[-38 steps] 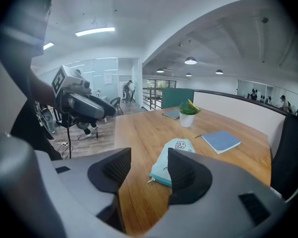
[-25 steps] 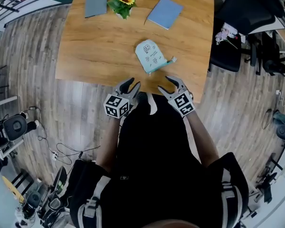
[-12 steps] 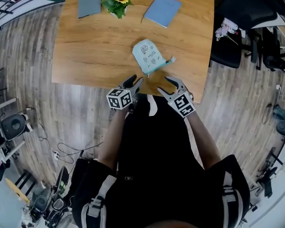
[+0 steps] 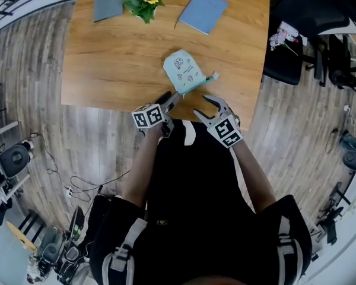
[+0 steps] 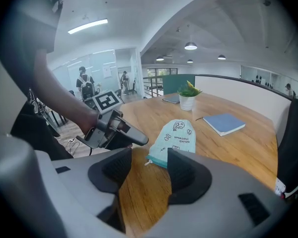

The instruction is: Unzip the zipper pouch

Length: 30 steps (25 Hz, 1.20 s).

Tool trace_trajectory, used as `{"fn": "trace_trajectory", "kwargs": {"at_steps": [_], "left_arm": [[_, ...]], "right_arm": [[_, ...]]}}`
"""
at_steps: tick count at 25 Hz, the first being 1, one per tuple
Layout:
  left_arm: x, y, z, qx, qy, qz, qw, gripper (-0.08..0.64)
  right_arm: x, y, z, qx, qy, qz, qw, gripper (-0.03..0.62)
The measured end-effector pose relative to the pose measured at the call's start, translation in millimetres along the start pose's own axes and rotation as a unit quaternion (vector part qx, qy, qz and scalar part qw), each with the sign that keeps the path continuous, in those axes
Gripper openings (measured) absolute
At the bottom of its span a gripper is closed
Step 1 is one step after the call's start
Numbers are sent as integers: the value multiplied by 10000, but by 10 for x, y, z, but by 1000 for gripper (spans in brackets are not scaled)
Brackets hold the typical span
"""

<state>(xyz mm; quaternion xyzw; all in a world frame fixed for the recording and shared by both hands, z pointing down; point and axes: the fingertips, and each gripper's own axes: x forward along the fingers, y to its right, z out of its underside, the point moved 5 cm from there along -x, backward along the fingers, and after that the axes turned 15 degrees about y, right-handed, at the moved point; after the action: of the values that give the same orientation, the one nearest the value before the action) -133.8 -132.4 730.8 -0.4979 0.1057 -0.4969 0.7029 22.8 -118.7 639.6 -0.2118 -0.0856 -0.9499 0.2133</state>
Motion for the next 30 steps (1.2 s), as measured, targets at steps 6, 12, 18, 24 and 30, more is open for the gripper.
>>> {"fn": "trace_trajectory", "kwargs": {"at_steps": [6, 12, 18, 24, 30], "left_arm": [[131, -25, -4, 58, -184, 13, 9998, 186], [239, 4, 44, 310, -456, -98, 9984, 186], [310, 46, 55, 176, -447, -198, 9987, 186], [349, -21, 87, 69, -496, -304, 9983, 165], [384, -94, 113, 2, -523, -402, 9978, 118]], "right_arm": [[32, 1, -65, -10, 44, -110, 9999, 229], [34, 44, -98, -44, 59, -146, 9999, 227], [-30, 127, -97, -78, 0, -74, 9999, 227], [-57, 193, -83, -101, -20, -44, 9999, 227], [-62, 243, -56, -73, -36, -26, 10000, 227]]}}
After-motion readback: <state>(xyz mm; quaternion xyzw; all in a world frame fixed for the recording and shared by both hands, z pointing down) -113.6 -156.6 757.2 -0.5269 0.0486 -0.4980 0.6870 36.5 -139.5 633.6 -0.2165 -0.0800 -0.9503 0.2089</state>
